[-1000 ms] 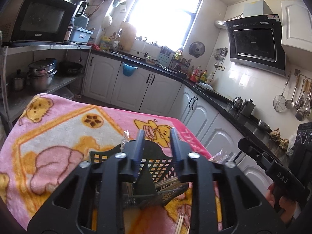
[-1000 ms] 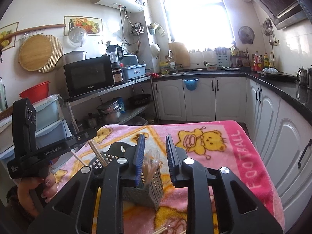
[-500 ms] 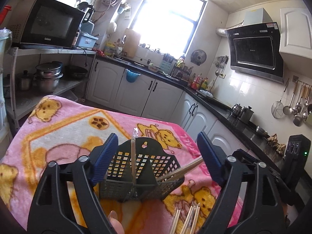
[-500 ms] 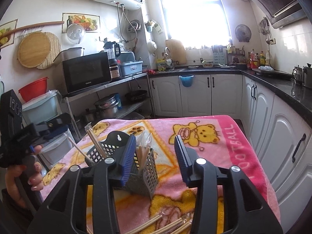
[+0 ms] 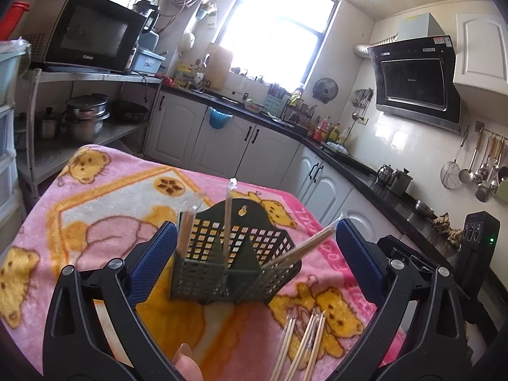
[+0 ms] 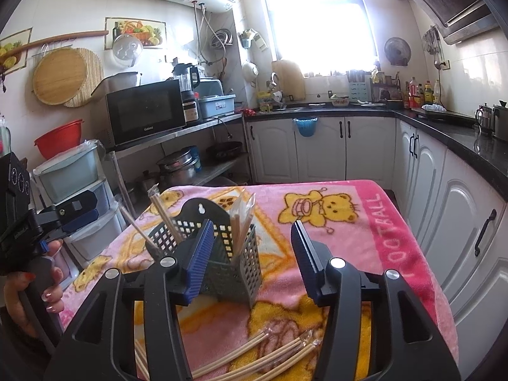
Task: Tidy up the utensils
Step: 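Withdraw both open tools from the caddy toward the chopstick pile, then lower both open tools over the wrapped chopsticks on the blanket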
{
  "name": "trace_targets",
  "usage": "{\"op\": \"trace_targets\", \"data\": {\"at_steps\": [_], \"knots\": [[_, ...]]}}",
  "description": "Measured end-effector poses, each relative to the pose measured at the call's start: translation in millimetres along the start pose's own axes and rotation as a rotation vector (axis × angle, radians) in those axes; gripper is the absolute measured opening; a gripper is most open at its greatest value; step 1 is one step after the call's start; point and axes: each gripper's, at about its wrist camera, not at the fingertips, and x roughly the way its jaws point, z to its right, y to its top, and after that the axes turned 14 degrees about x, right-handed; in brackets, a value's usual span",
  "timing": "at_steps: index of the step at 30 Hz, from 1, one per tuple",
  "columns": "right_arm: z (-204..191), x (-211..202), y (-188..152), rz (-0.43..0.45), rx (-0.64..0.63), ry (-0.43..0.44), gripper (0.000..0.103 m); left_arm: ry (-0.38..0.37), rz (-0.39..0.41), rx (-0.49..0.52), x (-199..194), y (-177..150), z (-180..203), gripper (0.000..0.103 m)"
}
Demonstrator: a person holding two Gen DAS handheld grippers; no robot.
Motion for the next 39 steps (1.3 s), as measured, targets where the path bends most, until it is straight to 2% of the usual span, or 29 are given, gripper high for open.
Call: {"op": "trace_targets", "data": {"at_steps": [19,39], "knots": [[-10,-5,-48,-0.143,-0.027,0.041,0.049,0.047,-0.082,-0.064,-23,-40,-21,0.092],[-15,-15,-75,-0.196,-0.038,0.079,0.049,0.112,-0.168,-0.107,-36,-84,-36,0.092]]}}
